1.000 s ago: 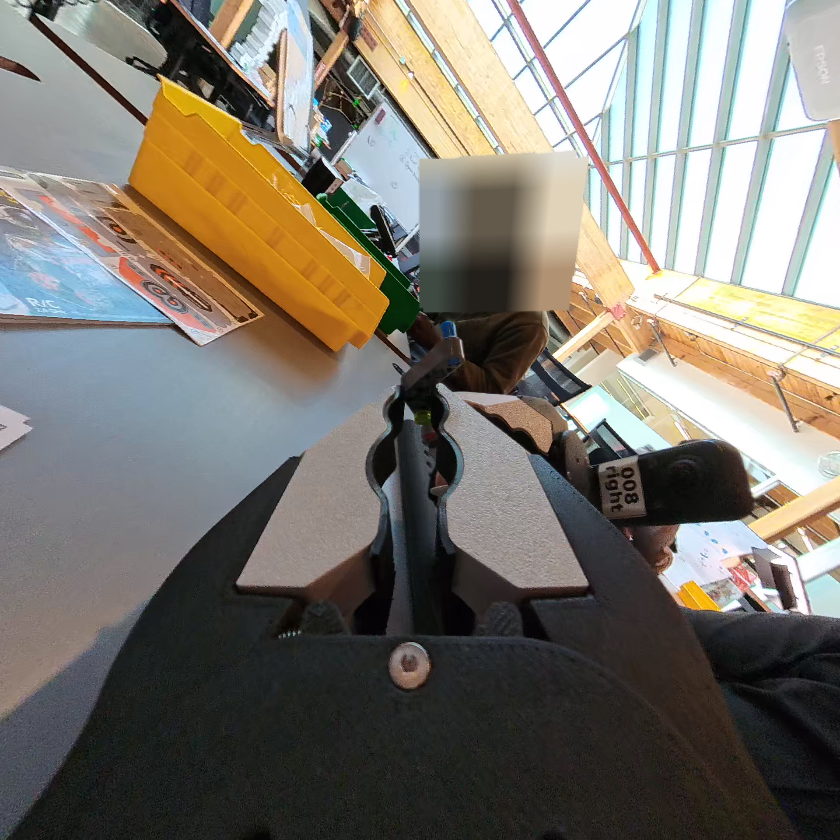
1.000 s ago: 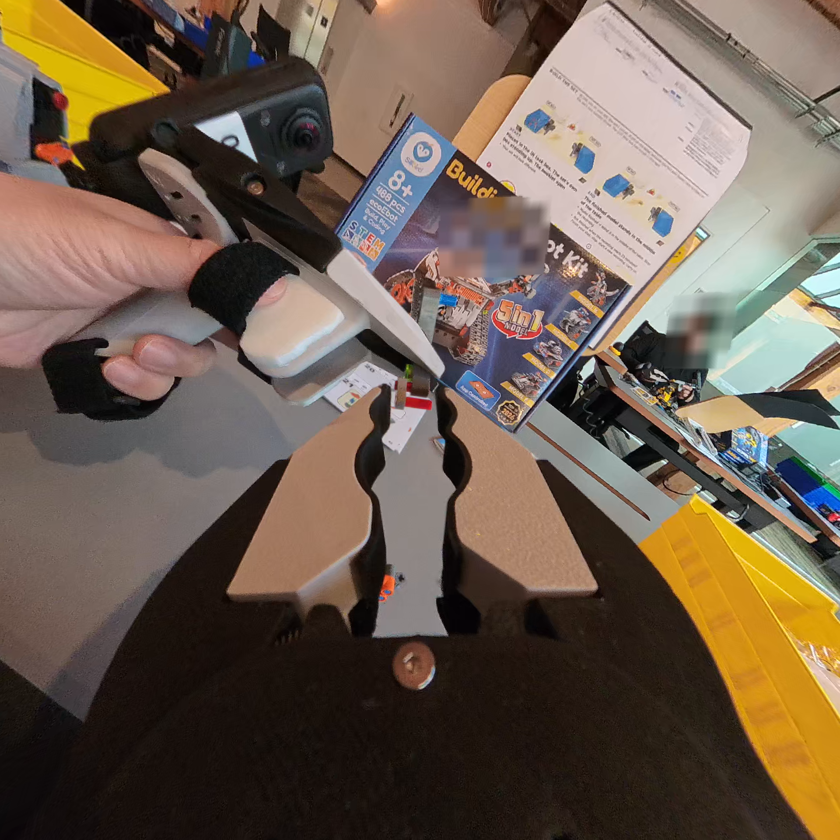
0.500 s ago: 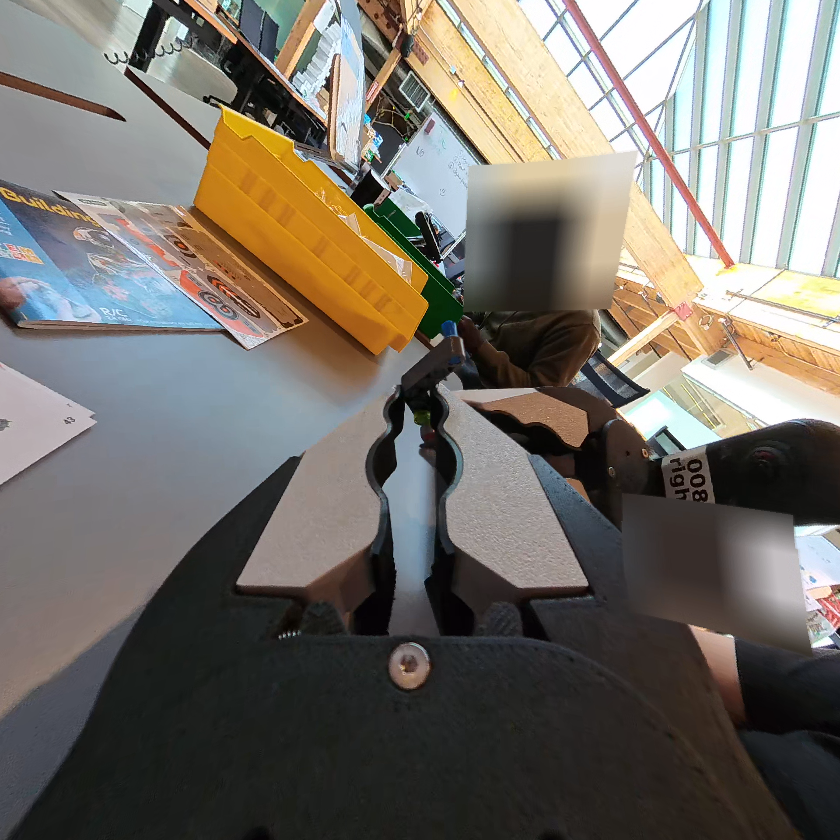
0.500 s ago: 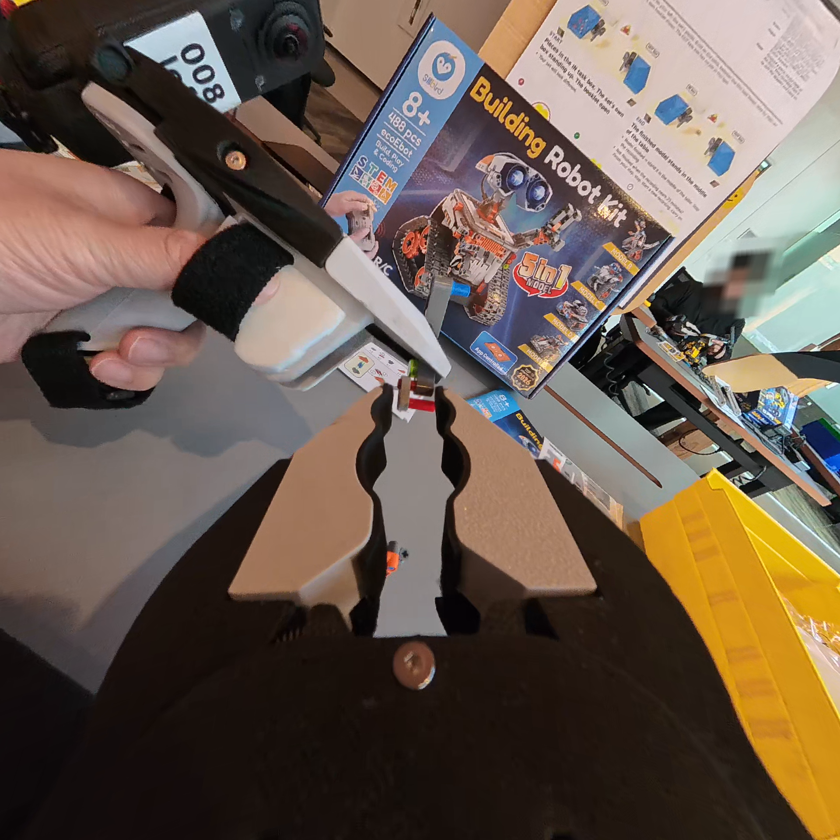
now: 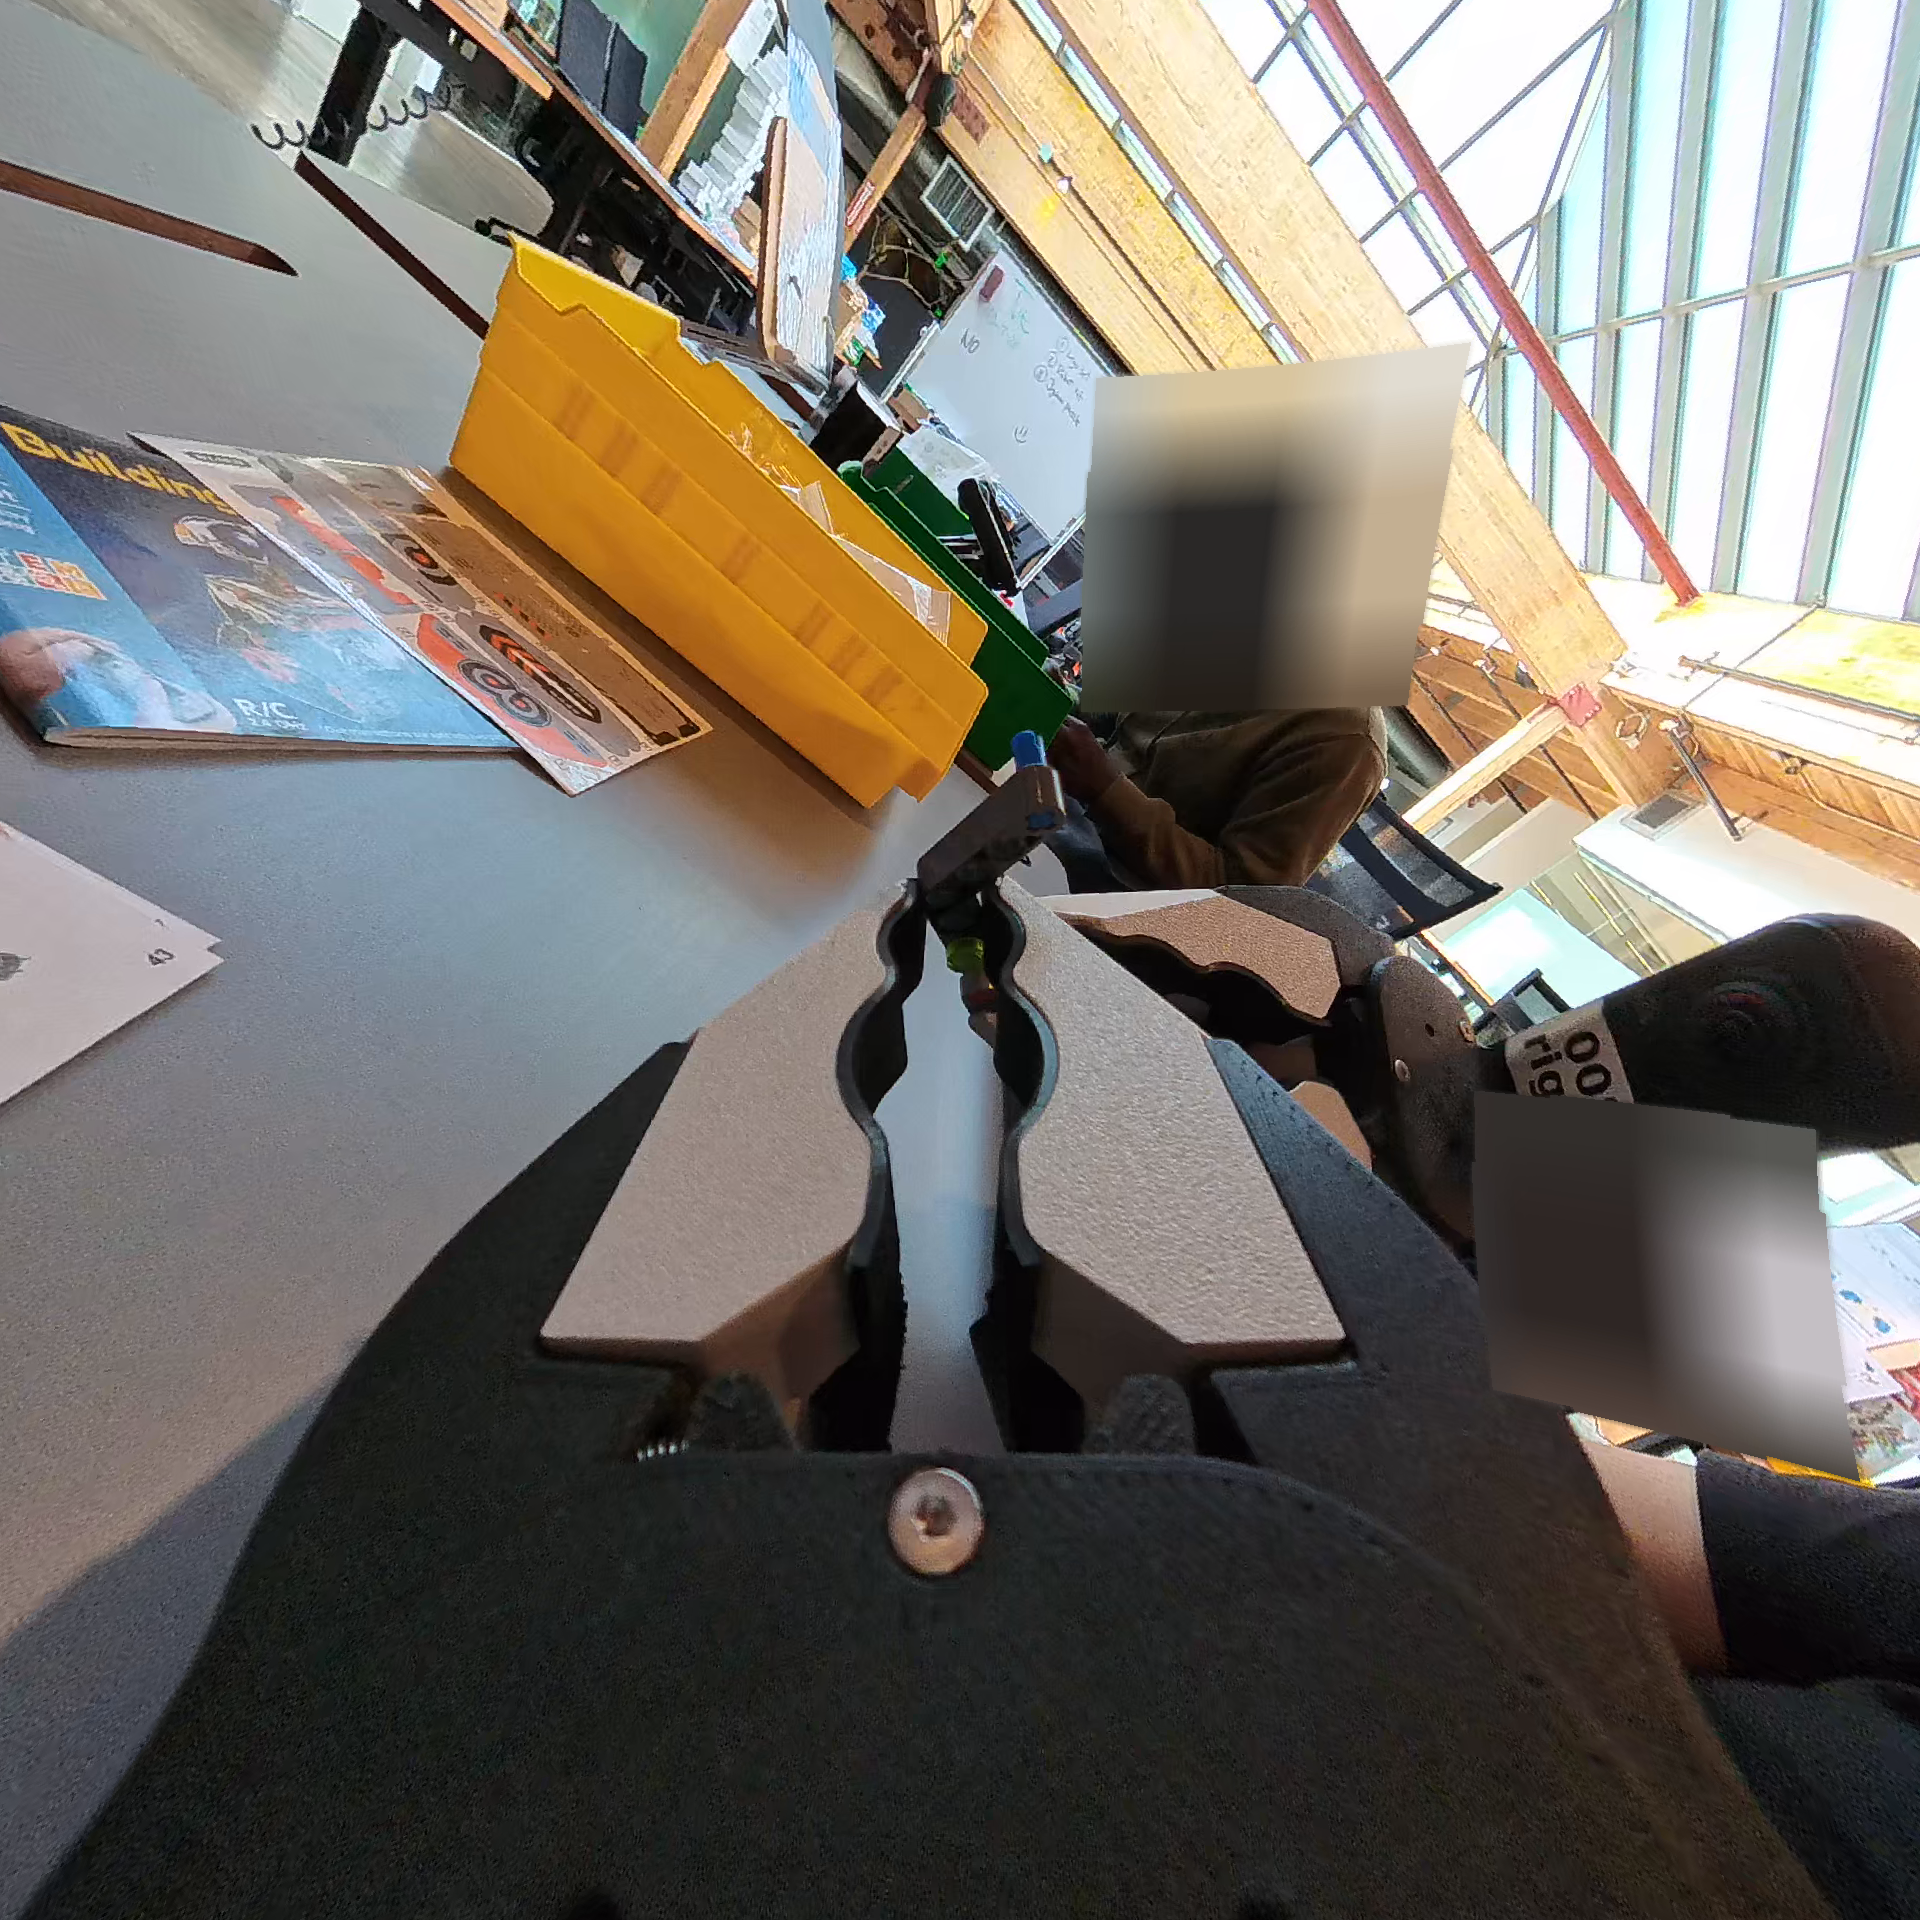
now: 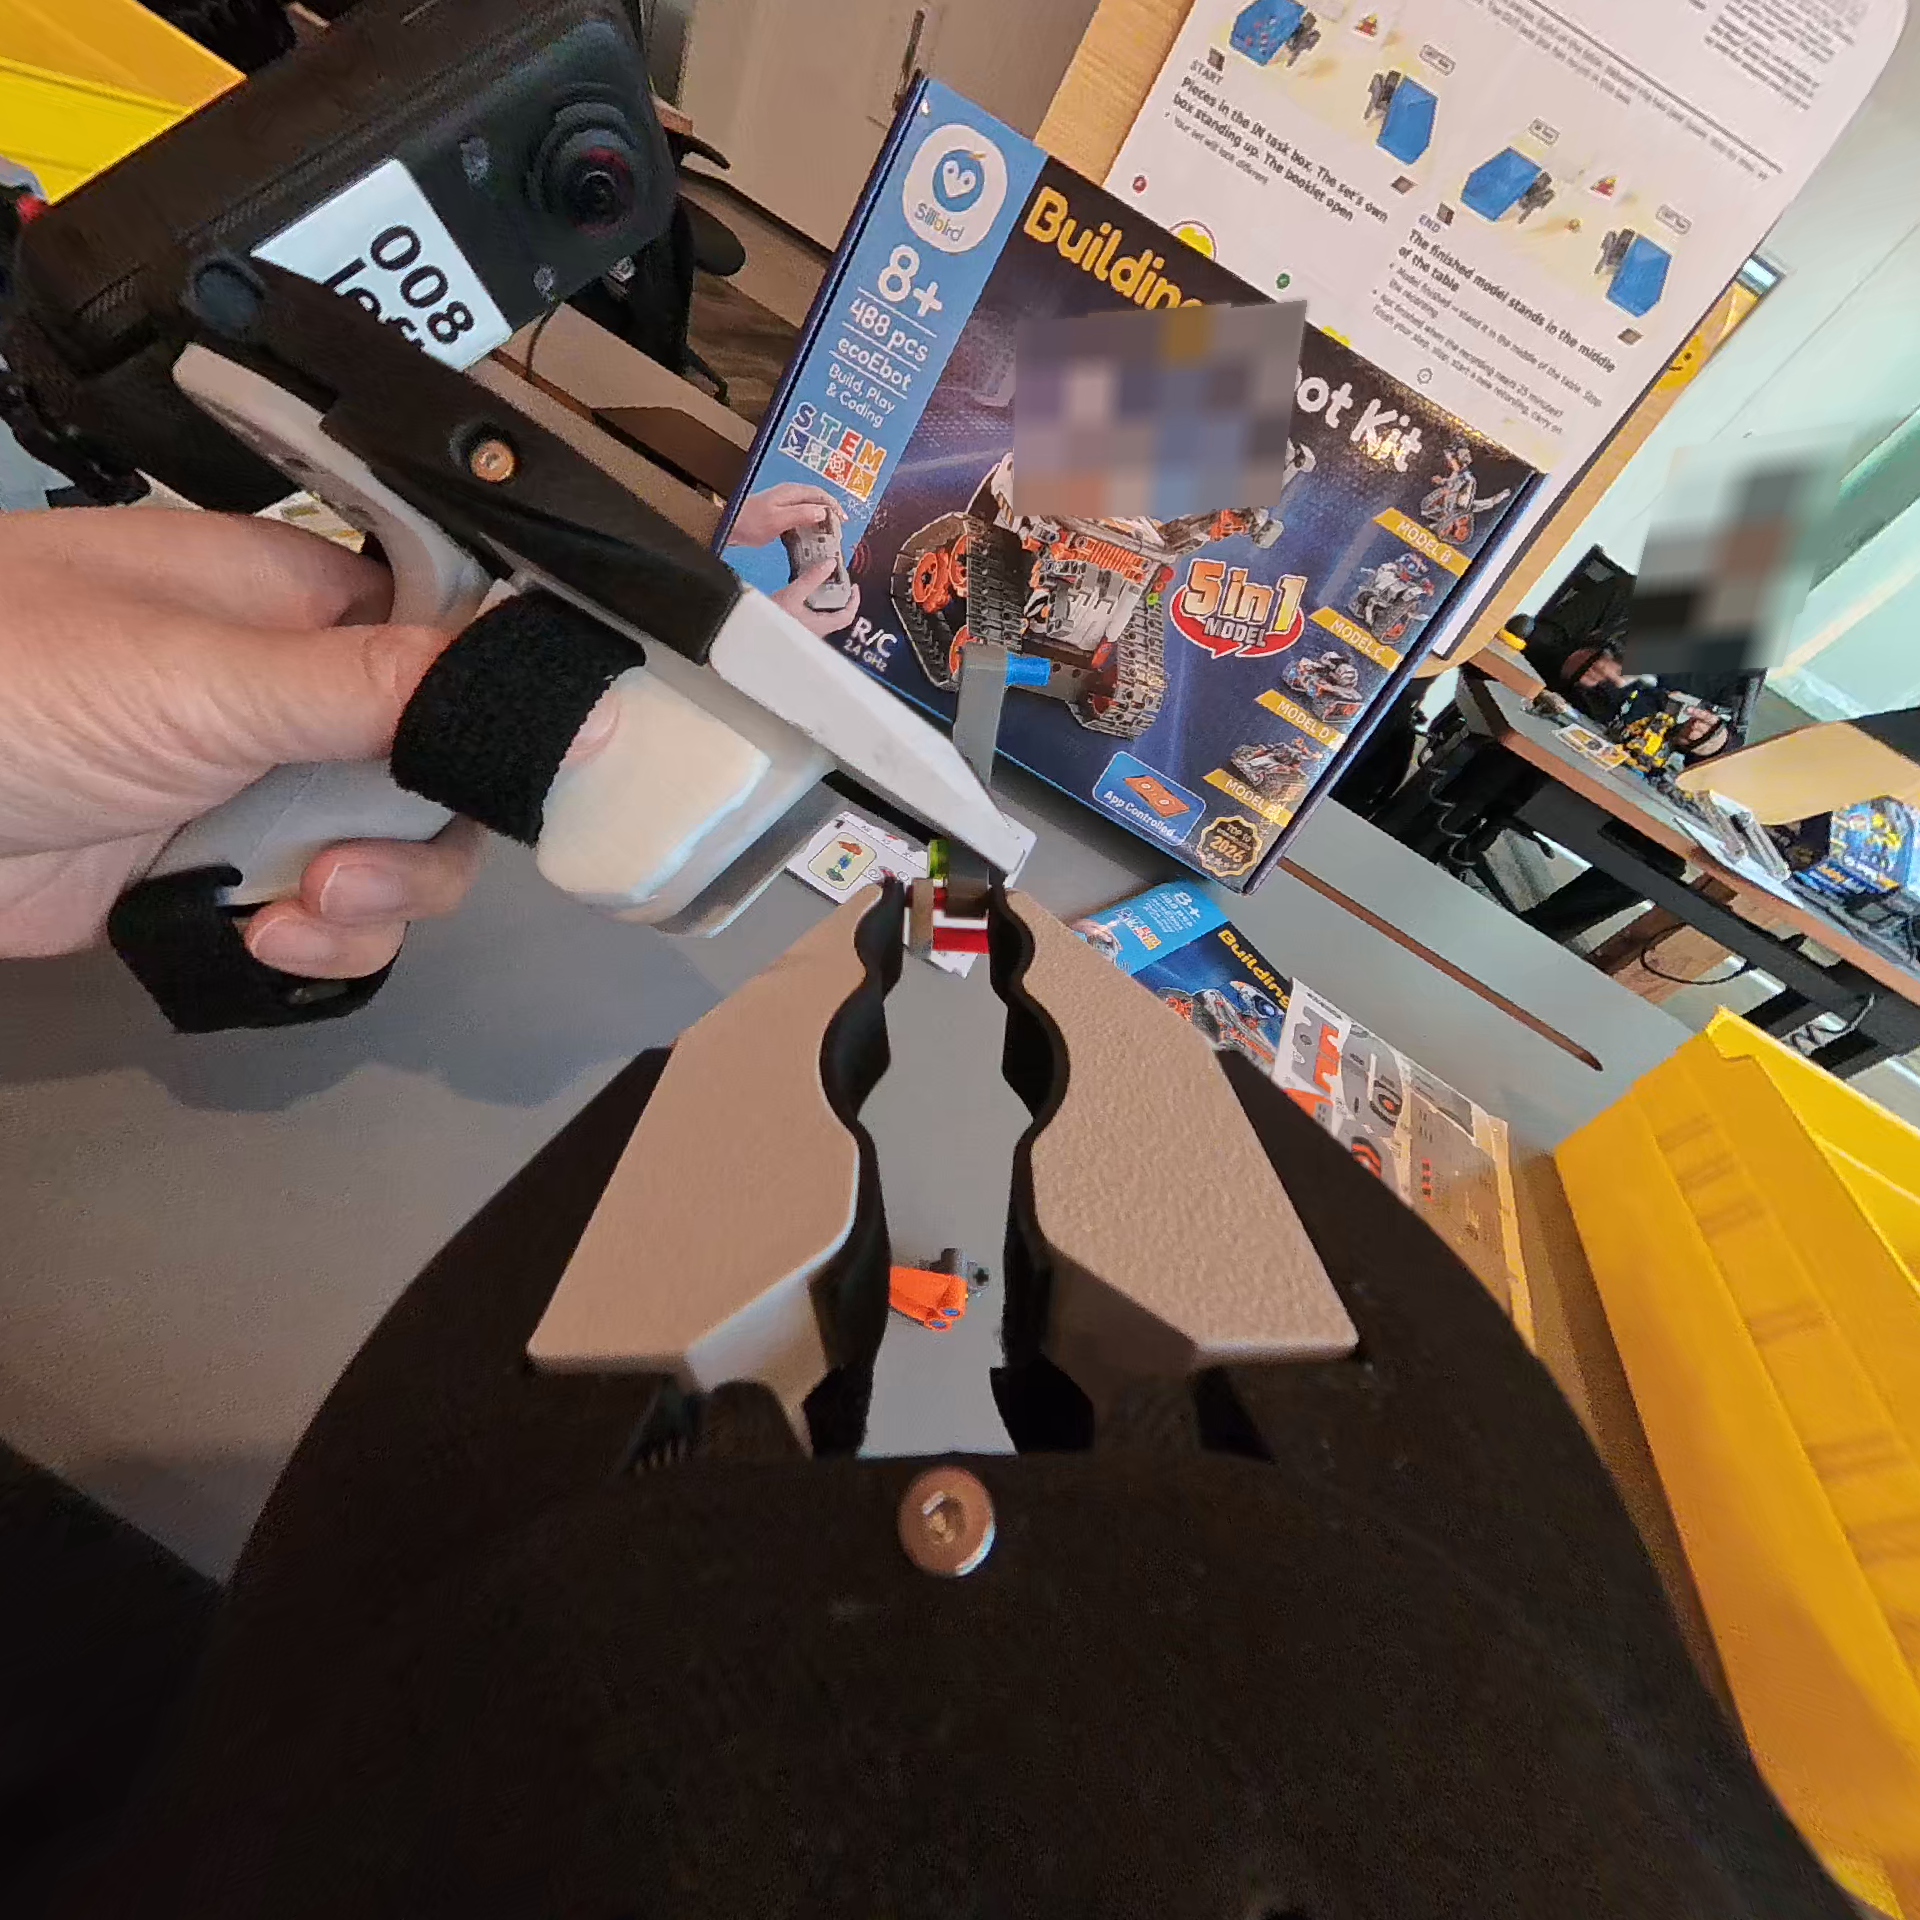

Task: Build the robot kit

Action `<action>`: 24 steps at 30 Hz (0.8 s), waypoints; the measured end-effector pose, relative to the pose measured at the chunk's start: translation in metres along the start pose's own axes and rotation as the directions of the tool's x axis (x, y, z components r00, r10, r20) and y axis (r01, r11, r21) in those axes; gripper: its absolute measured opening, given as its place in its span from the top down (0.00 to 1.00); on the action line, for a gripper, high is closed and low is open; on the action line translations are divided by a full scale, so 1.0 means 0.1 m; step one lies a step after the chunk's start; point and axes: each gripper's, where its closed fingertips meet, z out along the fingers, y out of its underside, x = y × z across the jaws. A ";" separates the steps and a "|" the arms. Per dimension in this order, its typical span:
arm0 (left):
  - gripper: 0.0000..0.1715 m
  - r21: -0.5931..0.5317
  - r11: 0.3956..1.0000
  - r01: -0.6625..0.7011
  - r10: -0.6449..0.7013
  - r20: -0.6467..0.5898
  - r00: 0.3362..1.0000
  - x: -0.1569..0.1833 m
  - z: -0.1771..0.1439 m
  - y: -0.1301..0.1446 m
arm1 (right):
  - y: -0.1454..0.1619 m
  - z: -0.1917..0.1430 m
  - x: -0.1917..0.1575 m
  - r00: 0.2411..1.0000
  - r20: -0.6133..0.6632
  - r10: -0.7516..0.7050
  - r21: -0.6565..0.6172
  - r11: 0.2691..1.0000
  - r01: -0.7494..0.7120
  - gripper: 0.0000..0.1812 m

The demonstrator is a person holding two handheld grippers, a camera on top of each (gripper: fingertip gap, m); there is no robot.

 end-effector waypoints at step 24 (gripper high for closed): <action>0.96 0.005 0.999 0.035 -0.035 0.025 0.999 -0.06 0.04 0.06 | 0.11 0.02 -0.01 1.000 0.003 0.014 0.025 1.000 -0.014 0.92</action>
